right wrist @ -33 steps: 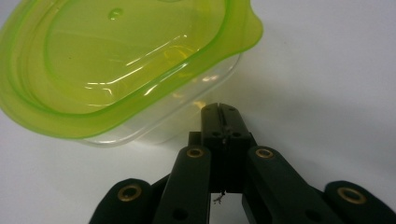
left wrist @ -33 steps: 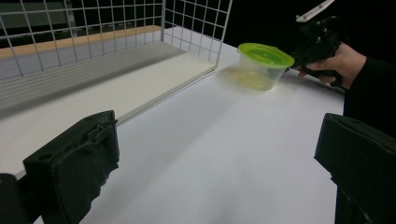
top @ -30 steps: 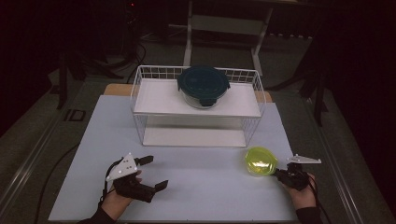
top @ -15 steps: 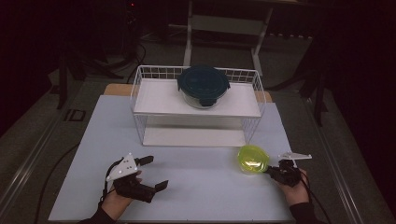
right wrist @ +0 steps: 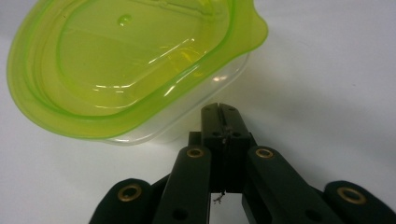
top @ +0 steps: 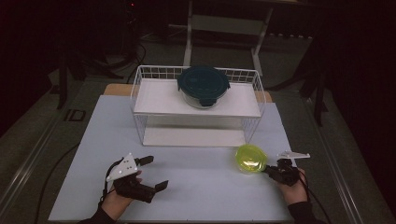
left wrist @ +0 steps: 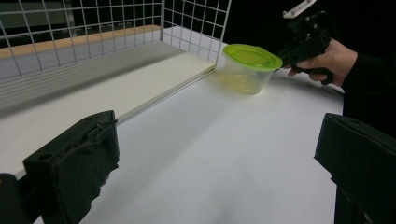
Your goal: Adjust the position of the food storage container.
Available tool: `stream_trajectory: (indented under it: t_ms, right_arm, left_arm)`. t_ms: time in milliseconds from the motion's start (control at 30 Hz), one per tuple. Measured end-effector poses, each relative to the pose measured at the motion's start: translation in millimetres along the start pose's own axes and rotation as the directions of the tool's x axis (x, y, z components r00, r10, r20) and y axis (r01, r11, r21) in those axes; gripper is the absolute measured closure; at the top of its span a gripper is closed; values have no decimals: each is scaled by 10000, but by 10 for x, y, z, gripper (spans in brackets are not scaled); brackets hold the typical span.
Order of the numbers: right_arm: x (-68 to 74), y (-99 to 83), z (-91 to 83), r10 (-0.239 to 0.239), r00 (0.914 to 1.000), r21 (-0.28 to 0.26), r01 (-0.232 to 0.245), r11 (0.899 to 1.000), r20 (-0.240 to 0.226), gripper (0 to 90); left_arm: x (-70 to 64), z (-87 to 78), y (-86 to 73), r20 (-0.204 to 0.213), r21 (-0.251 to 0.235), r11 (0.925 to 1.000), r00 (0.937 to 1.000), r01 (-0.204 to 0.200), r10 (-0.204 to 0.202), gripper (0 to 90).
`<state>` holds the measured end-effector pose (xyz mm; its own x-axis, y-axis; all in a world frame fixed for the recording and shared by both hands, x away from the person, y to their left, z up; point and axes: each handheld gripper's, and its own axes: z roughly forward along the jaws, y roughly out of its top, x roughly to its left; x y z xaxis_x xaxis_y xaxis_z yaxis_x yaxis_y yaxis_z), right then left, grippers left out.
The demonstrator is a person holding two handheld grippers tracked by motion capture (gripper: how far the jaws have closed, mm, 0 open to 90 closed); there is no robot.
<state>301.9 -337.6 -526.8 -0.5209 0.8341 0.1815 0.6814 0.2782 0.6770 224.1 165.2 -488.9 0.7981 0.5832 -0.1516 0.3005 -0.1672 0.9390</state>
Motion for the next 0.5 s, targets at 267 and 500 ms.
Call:
stream_trajectory:
  t_ms: [267,500]
  right_arm:
    - [88,69,92,-175,9995,164,180,9997,-255,900]
    - [183,132,173,-359,9981,302,375,9988,-500,900]
  left_arm:
    - [-2,7,-7,15,48,10000,10000,-9,9,0]
    - [-3,2,-7,11,44,10000,10000,-24,24,0]
